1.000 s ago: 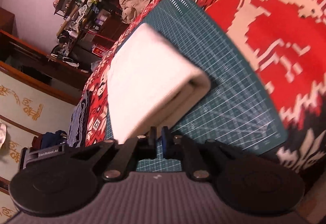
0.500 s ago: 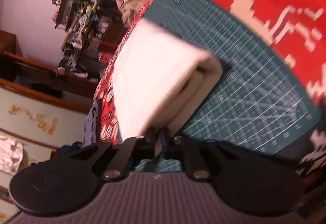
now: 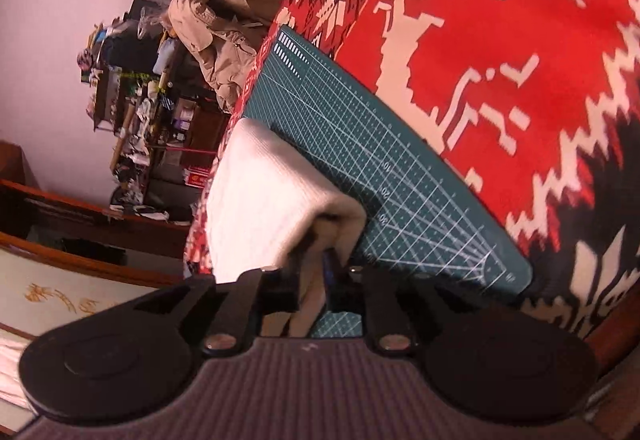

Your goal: Fold clothes

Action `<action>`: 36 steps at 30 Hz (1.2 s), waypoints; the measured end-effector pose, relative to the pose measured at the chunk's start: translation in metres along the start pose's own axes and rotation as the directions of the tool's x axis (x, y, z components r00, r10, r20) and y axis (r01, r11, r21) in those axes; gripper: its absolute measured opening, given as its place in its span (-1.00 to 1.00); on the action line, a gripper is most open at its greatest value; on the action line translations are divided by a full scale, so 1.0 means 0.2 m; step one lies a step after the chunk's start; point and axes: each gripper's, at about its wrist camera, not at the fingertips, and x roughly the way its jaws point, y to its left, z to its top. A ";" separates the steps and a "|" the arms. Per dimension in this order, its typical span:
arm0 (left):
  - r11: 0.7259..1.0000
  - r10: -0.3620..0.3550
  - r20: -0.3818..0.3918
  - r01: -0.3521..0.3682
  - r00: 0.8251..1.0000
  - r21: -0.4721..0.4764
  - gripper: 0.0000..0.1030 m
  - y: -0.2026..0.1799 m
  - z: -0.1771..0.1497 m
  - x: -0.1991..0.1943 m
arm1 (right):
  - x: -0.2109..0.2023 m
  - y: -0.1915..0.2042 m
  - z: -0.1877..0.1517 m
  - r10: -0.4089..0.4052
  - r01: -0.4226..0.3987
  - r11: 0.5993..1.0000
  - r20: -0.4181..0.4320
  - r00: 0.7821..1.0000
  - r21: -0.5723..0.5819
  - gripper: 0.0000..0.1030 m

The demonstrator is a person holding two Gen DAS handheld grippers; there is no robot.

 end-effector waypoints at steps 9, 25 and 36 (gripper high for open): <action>1.000 0.001 0.000 -0.001 1.000 0.000 -0.79 0.00 0.00 0.00 | 0.10 0.04 -0.08 0.010 -0.010 1.000 -0.016 1.000 -0.014 -0.73; 1.000 -0.006 0.007 0.006 1.000 -0.003 -0.79 0.00 0.00 0.00 | 0.25 0.09 -0.12 0.054 -0.060 0.997 -0.115 0.992 -0.051 -0.77; 1.000 -0.008 0.006 0.008 1.000 -0.014 -0.79 0.00 0.00 0.00 | 0.36 0.16 -0.17 0.062 -0.079 0.993 -0.183 0.981 -0.084 -0.77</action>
